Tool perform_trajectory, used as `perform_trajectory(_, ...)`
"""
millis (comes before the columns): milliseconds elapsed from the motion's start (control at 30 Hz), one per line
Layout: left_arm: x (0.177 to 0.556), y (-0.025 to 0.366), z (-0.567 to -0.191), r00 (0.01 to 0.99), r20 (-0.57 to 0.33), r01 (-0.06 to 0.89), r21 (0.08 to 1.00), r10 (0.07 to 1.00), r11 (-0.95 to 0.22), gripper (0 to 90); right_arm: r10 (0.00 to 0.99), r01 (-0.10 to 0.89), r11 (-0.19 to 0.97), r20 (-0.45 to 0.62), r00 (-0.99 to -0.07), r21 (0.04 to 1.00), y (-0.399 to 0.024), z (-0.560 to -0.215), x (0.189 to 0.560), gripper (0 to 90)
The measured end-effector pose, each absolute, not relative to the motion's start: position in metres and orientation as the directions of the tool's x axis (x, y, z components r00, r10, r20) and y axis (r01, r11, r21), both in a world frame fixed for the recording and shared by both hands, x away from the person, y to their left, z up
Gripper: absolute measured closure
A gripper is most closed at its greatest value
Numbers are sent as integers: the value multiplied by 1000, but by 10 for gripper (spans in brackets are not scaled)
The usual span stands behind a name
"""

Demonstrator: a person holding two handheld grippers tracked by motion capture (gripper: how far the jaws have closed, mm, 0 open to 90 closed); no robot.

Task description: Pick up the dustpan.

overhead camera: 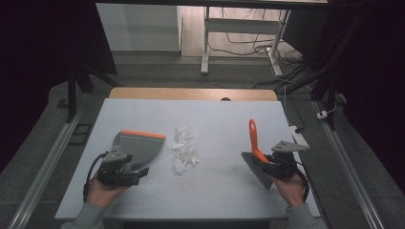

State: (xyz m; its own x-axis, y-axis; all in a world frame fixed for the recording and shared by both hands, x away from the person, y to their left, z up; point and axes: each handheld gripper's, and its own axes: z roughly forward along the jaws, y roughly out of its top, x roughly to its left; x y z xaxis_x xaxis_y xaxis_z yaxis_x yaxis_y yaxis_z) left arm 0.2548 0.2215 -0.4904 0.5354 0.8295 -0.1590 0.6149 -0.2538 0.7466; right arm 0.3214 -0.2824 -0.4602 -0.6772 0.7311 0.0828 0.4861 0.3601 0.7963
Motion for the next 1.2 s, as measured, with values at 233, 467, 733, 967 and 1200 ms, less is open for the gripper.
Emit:
perform_trajectory(233,254,220,-488,536,-152,610,750,830,-257,175,732,482,360,79,-677,799,-282,-460,321,699)
perform_trajectory(467,254,220,-487,536,-150,613,746,831,-260,178,734,484,367,73,-676,795,-281,-460,320,699)
perform_trajectory(733,253,219,-475,517,-139,619,742,845,-257,180,740,485,354,78,-668,799,-283,-460,320,699)
perform_trajectory(967,259,218,-456,500,-121,636,724,858,-268,181,742,486,347,82,-666,802,-286,-460,320,699)
perform_trajectory(1200,265,226,-454,480,-110,659,699,870,-276,192,746,483,343,79,-661,806,-289,-460,320,699)
